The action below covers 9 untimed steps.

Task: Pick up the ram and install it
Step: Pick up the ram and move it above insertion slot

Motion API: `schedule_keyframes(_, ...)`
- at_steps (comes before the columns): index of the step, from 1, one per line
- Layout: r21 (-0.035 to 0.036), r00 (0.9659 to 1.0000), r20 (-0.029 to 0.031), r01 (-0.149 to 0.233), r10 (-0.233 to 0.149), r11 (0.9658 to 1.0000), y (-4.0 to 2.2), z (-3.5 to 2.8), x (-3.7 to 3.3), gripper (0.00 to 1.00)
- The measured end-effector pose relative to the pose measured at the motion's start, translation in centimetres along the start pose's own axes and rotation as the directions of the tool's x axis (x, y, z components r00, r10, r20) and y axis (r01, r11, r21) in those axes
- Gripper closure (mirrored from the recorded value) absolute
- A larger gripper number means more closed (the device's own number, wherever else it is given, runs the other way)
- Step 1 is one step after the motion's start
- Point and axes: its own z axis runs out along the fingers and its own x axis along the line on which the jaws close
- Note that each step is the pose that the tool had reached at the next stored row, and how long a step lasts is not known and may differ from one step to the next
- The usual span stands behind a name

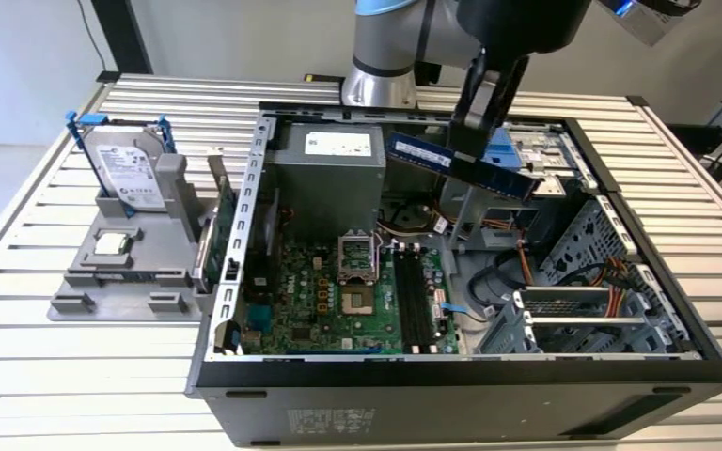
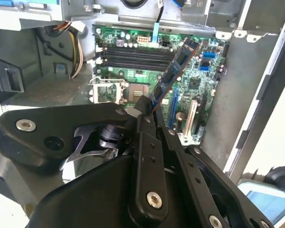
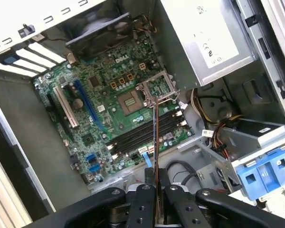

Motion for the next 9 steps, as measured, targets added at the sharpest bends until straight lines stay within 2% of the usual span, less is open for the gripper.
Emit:
schedule_keyframes(2, 0.0005, 0.9995, 0.0, -0.031, 0.031, 0.9995, 0.0, 0.0, 0.0, 1.0)
schedule_keyframes(5, 0.0013, 0.997, -0.0001, -0.077, 0.077, 0.997, 0.0, 0.0, 0.0, 1.0)
schedule_keyframes(9, 0.0023, 0.9904, -0.0002, -0.138, 0.138, 0.9904, 0.0, 0.0, 0.0, 1.0)
